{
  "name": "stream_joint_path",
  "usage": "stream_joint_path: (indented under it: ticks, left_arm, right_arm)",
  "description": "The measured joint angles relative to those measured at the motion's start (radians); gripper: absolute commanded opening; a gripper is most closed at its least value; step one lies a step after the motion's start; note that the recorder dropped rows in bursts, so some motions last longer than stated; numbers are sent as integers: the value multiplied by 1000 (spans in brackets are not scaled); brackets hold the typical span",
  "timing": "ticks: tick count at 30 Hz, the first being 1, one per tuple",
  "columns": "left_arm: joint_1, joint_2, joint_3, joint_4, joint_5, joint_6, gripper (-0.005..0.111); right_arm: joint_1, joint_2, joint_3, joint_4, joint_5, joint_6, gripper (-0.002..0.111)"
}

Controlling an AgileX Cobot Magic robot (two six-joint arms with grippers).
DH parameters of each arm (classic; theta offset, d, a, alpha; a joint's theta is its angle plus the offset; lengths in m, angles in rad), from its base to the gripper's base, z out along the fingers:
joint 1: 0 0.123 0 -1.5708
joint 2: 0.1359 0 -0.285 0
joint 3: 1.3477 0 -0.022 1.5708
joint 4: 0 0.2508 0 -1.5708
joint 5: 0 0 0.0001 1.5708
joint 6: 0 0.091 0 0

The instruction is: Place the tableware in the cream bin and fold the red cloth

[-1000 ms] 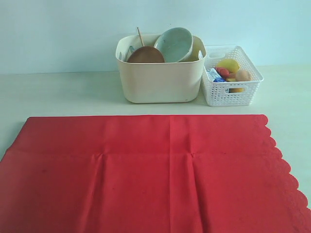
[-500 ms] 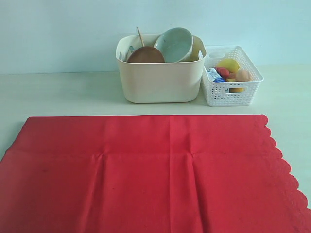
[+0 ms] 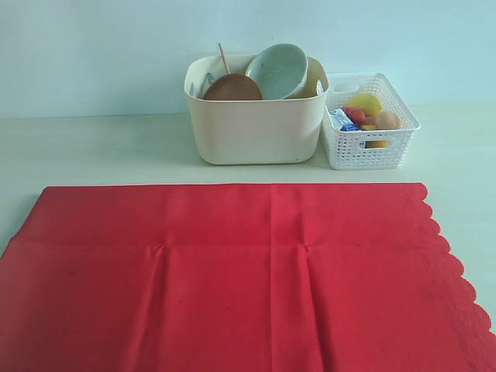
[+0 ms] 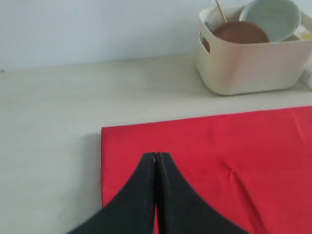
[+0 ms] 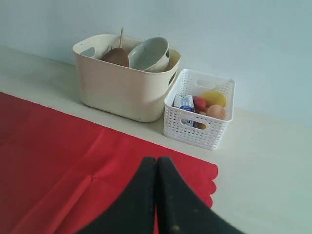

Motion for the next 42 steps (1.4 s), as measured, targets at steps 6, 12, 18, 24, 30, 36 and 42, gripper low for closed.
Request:
stream_joint_path:
  ticks: [6,12,18,24,30,36,42]
  left_arm:
    - [0,248,-72,0,56,0,0]
    - [29,504,-202,0,175,0,0]
    - [170,697,-300,-56,280,31,0]
    - [310,873,-371,-263,379,205,0]
    - [396,1023,-449,-310,435,247,22]
    - [450,1125,-496,-351,463,295,69]
    - [471,1219,-547,-430,521,406,75]
  right_arm:
    - [0,0,0,0,-14,0,0]
    - [0,0,0,52,-18,0,0]
    - [0,0,0,123,18,0,0]
    - [0,0,0,148,30,0,0]
    - [0,0,0,199,51,0,0]
    - [0,0,0,217,55,0,0]
    - [0,0,0,221,55,0,0]
